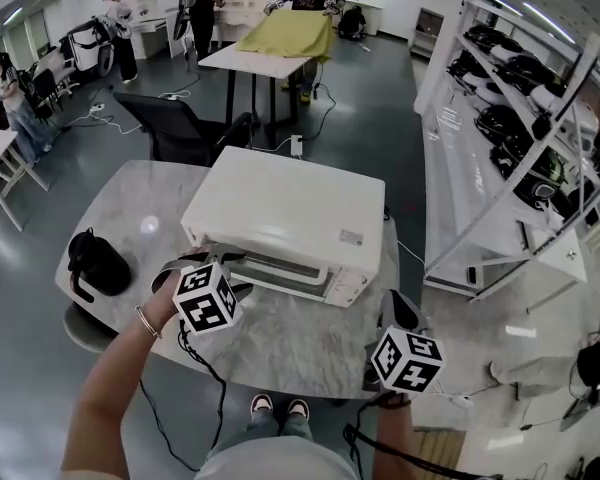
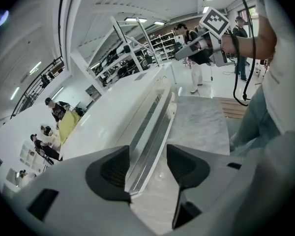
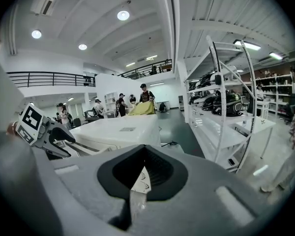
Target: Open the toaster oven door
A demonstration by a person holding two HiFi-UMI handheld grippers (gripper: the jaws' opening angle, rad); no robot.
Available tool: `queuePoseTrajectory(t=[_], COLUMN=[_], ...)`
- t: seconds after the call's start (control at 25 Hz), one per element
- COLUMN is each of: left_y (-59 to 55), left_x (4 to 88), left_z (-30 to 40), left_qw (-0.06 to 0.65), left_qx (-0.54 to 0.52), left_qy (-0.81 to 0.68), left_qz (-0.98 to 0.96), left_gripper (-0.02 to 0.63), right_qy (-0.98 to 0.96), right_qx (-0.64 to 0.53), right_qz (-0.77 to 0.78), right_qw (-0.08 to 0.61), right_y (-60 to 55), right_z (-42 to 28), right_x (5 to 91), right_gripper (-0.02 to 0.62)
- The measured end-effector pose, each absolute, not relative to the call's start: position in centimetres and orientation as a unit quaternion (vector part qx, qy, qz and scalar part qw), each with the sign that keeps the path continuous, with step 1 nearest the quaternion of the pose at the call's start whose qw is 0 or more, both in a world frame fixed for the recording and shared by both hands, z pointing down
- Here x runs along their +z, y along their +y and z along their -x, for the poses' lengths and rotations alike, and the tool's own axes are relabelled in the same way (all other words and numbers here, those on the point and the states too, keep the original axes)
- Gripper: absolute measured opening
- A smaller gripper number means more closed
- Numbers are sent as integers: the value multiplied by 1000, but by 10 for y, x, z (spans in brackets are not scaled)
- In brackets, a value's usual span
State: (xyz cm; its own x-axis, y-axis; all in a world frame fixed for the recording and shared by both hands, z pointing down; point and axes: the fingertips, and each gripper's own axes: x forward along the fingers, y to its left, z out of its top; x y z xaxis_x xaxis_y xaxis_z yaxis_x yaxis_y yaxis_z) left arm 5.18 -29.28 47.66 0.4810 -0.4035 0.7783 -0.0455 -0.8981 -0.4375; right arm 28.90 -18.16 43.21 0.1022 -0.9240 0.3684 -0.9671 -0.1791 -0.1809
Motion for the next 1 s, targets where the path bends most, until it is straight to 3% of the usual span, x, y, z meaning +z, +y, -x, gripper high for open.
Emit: queuePoseTrajectory(t=[1.0], left_y=[-272], left_x=[482], left_z=[-42], left_qw=[153], left_qx=[-471], left_qy=[127], left_qz=[859], left_gripper=[236], right_qy=[-646], right_qx=[208], right_qz=[-731], right_qw=[67], right_y=[-179], right_z=[-268], right_x=[436], right_gripper=[5])
